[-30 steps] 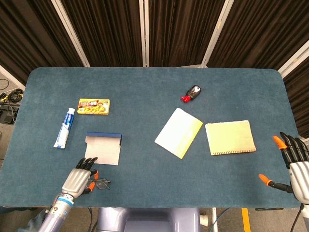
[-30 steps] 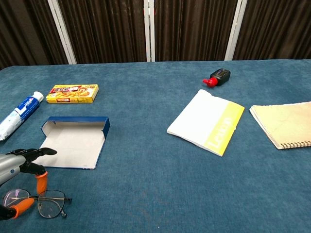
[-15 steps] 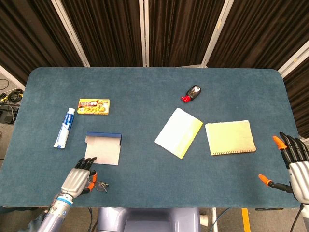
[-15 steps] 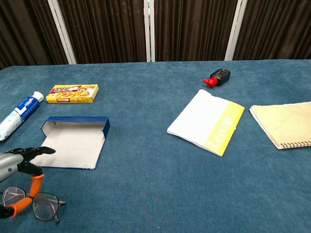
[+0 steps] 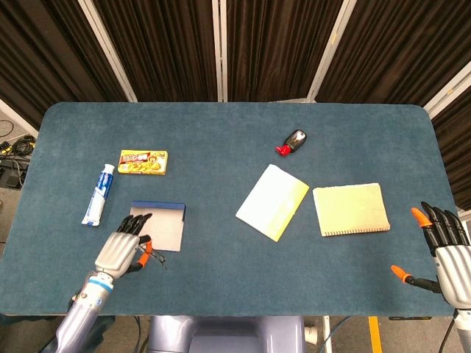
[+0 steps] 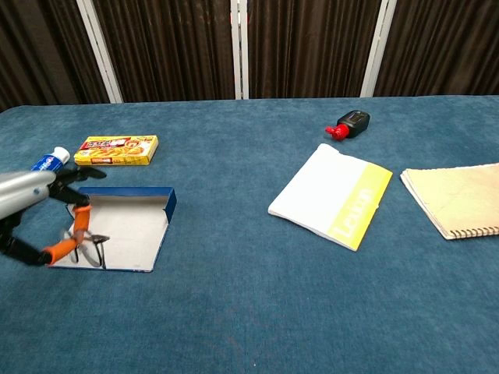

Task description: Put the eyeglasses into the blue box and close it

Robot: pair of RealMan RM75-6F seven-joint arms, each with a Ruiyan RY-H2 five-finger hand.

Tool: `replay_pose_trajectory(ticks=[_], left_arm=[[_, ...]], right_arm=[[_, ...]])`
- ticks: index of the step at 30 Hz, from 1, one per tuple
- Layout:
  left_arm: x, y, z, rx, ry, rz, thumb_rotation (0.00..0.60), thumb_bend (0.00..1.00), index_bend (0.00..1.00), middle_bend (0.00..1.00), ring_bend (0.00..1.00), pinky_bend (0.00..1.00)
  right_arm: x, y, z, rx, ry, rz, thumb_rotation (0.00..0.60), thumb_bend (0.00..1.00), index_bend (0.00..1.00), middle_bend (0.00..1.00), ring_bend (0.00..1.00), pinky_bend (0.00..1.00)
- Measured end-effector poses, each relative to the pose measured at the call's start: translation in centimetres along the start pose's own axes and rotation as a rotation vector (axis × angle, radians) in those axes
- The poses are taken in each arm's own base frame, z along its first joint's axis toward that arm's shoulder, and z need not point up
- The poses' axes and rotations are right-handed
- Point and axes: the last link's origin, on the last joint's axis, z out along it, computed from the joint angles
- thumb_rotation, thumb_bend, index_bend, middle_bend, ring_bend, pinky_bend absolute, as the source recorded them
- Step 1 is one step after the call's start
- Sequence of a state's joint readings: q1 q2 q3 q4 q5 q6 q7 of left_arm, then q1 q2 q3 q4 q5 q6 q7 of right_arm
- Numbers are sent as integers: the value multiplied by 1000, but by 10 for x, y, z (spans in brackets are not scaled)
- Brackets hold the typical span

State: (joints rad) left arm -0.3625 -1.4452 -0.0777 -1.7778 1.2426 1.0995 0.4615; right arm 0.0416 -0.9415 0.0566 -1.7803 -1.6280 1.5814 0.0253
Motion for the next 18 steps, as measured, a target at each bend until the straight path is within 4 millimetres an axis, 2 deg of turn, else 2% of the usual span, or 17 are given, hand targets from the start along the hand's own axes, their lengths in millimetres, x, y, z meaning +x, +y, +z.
replay_pose_trajectory(ticks=[4, 7, 18], left_arm=[[14, 3, 30, -5, 4, 19, 600, 515, 616, 0, 0, 0], [16, 0, 47, -5, 1, 34, 600, 515, 624, 0, 0, 0], [8, -19, 82, -10, 10, 24, 600, 511, 623, 0, 0, 0]], right_arm=[[-5, 0, 2, -9, -10, -17, 600, 0, 13, 0, 0, 0], [-8, -1, 3, -14, -18, -27, 600, 0, 13, 0, 0, 0], [-13, 1, 7, -36, -28, -41, 600, 0, 13, 0, 0, 0]])
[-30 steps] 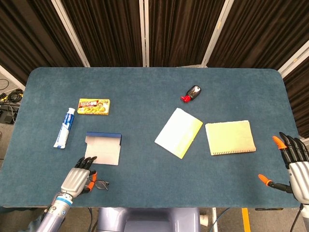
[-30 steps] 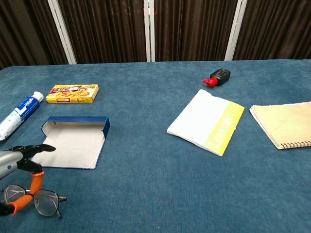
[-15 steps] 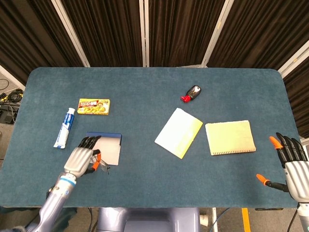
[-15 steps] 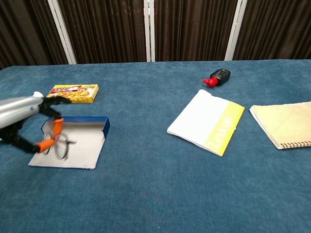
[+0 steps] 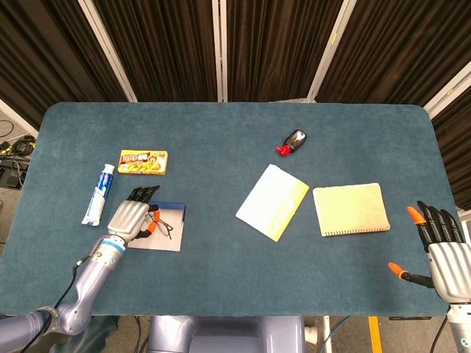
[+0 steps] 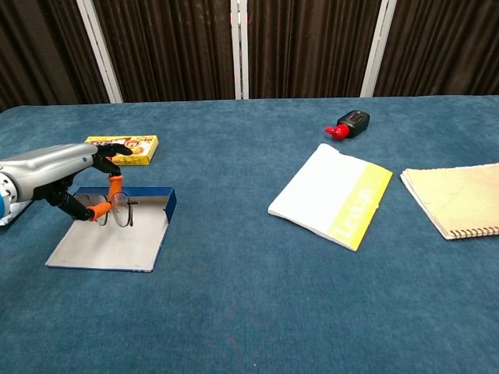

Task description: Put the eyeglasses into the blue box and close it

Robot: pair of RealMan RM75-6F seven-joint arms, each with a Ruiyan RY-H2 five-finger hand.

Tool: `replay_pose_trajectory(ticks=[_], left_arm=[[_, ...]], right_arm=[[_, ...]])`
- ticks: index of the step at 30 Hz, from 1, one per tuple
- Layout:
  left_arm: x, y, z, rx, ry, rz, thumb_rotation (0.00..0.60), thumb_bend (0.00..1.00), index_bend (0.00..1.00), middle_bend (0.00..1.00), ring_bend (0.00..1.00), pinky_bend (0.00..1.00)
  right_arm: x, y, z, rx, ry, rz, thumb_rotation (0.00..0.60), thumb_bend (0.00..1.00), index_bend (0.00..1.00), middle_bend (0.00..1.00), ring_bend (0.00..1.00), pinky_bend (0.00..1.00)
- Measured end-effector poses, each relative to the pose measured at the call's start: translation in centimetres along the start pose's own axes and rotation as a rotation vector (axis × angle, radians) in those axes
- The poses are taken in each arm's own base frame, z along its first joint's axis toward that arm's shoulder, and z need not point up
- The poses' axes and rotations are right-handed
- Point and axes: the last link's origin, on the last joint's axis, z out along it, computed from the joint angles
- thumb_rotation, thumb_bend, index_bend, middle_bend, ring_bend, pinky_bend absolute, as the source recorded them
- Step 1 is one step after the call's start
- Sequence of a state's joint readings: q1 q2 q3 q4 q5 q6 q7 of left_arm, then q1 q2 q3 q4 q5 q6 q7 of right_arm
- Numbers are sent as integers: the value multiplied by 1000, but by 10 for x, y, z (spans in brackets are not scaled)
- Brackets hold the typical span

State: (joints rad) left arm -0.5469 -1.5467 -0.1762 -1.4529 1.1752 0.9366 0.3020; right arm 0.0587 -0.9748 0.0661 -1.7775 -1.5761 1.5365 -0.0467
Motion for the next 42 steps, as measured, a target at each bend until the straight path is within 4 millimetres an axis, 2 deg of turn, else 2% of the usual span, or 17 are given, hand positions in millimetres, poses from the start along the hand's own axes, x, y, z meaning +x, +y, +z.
replay_pose_trajectory(ticks=[13, 16, 18, 20, 22, 26, 32, 42], left_arm=[[-3, -21, 17, 57, 1, -7, 600, 507, 582, 0, 0, 0], [-3, -24, 18, 66, -3, -10, 600, 488, 467, 0, 0, 0], [-2, -26, 18, 68, -4, -11, 600, 448, 304, 0, 0, 0], [0, -28, 18, 71, -1, -9, 600, 368, 76, 0, 0, 0], [1, -29, 17, 70, 8, -5, 600, 314, 1, 0, 0, 0], [6, -26, 15, 54, 33, -1, 600, 266, 0, 0, 0, 0], [11, -18, 10, 14, 60, 11, 600, 265, 0, 0, 0, 0], [2, -15, 16, 21, 25, 56, 600, 265, 0, 0, 0, 0]], right_arm=[[-1, 0, 1, -2, -1, -5, 600, 0, 13, 0, 0, 0], [-1, 0, 1, -4, -3, -5, 600, 0, 12, 0, 0, 0], [-2, 0, 1, -4, -4, -5, 600, 0, 12, 0, 0, 0], [-2, 0, 1, -3, -4, -5, 600, 0, 13, 0, 0, 0], [-2, 0, 1, -3, -3, -5, 600, 0, 13, 0, 0, 0], [-1, 0, 1, -4, -1, -2, 600, 0, 13, 0, 0, 0], [0, 0, 0, -3, 0, 3, 600, 0, 12, 0, 0, 0], [1, 1, 0, -3, 0, 5, 600, 0, 13, 0, 0, 0]])
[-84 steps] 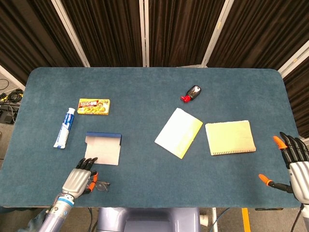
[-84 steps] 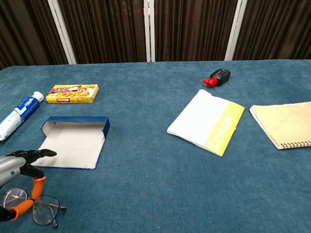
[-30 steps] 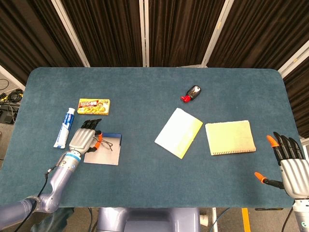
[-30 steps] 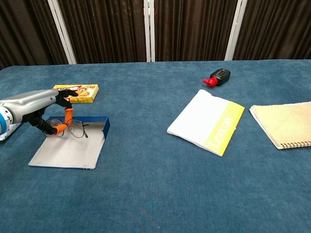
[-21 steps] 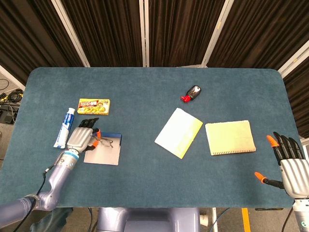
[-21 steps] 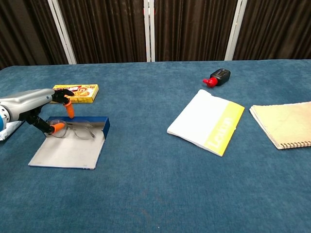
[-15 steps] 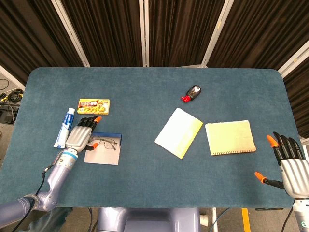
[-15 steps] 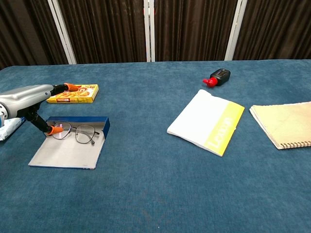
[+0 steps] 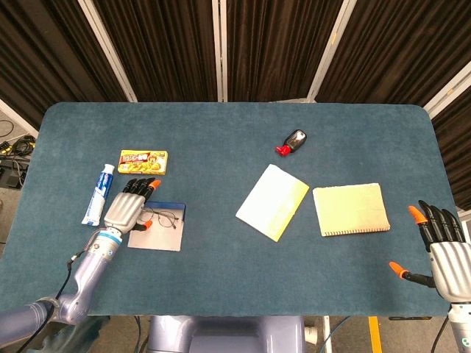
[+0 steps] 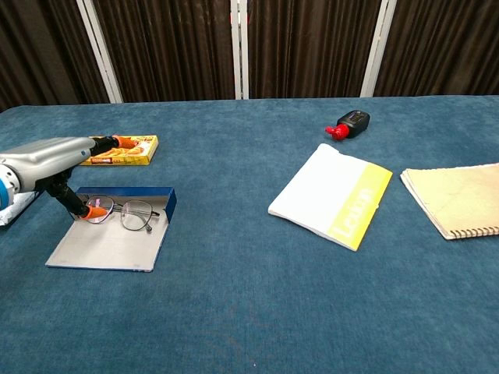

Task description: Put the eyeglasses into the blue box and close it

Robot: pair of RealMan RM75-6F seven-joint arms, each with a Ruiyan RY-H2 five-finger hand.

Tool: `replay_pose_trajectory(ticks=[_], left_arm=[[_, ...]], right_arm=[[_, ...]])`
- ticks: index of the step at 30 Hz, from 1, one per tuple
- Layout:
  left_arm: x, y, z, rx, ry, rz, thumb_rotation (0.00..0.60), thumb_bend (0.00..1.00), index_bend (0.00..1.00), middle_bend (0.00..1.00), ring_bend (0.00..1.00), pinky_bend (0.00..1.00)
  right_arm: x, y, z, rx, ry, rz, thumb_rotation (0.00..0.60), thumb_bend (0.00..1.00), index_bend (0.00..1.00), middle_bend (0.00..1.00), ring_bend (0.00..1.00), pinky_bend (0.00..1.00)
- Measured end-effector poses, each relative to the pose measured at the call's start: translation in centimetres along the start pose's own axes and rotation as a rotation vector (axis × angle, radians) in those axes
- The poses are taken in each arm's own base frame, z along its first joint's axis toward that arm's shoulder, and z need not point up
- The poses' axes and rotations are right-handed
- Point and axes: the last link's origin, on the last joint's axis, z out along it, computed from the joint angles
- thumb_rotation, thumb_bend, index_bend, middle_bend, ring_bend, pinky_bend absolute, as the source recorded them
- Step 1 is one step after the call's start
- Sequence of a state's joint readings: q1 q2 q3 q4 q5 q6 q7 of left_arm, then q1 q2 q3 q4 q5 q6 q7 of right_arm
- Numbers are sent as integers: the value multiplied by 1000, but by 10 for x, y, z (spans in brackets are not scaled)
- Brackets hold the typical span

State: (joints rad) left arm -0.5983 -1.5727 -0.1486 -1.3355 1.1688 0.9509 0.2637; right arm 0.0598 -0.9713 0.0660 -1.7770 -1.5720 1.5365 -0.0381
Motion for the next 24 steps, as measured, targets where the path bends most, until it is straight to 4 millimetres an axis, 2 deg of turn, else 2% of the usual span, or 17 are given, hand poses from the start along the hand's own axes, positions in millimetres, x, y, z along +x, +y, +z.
replay_pose_trajectory(ticks=[13, 24], left_arm=[[-13, 3, 20, 22, -36, 53, 600, 270, 0, 0, 0, 0], [-12, 10, 39, 18, -19, 68, 600, 275, 0, 0, 0, 0]], right_arm=[[-2, 3, 4, -16, -3, -3, 600, 0, 13, 0, 0, 0], [-4, 3, 7, -6, 0, -2, 600, 0, 13, 0, 0, 0]])
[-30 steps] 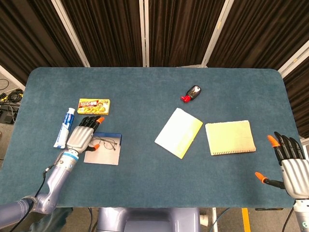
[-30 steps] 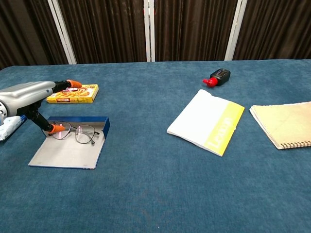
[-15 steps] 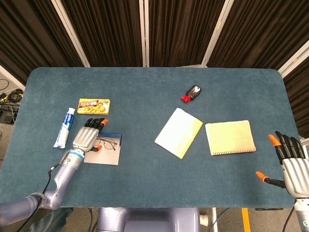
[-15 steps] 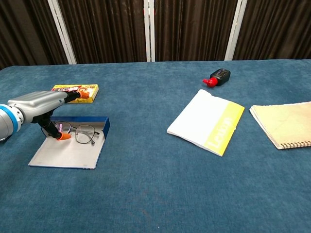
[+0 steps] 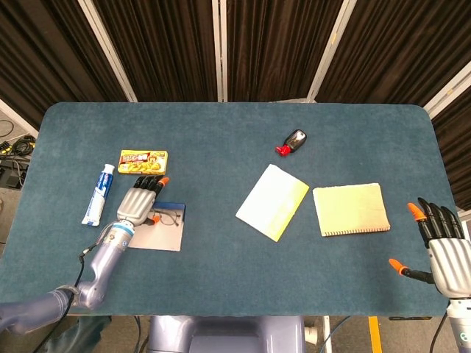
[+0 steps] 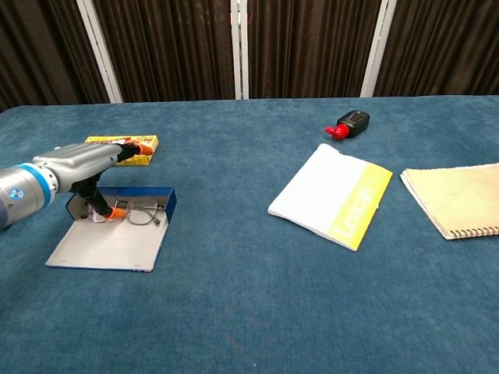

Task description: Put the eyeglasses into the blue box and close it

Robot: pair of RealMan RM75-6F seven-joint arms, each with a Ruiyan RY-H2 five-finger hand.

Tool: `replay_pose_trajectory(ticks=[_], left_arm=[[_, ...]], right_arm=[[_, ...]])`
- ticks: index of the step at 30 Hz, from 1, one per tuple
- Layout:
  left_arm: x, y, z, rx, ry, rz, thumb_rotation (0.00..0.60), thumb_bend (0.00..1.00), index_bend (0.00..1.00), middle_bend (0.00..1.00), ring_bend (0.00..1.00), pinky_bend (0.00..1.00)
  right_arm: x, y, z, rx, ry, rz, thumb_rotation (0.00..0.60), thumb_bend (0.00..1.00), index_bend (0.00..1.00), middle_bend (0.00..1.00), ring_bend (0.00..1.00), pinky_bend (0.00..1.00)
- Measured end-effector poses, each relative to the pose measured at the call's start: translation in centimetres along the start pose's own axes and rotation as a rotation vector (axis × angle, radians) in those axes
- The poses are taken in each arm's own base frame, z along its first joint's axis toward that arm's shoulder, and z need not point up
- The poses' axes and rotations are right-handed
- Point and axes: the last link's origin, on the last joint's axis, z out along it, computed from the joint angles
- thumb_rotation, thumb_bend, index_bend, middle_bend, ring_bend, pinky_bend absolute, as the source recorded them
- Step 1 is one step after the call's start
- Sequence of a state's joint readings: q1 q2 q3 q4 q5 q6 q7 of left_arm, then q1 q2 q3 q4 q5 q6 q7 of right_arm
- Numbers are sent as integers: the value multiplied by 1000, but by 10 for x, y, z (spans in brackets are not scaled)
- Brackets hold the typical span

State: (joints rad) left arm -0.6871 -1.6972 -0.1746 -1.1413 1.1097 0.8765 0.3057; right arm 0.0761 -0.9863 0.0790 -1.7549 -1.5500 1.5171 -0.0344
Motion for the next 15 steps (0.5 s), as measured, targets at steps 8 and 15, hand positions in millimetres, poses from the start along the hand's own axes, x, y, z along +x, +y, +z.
replay_pose_trajectory(ticks=[8, 15], left_arm=[[6, 7, 13, -4, 20, 30, 600, 291, 0, 0, 0, 0], [12, 1, 11, 3, 31, 33, 600, 275, 0, 0, 0, 0]], right_arm=[[-2, 0, 1, -6, -5, -7, 600, 0, 13, 0, 0, 0], [-2, 1, 2, -11, -7, -9, 600, 0, 13, 0, 0, 0]])
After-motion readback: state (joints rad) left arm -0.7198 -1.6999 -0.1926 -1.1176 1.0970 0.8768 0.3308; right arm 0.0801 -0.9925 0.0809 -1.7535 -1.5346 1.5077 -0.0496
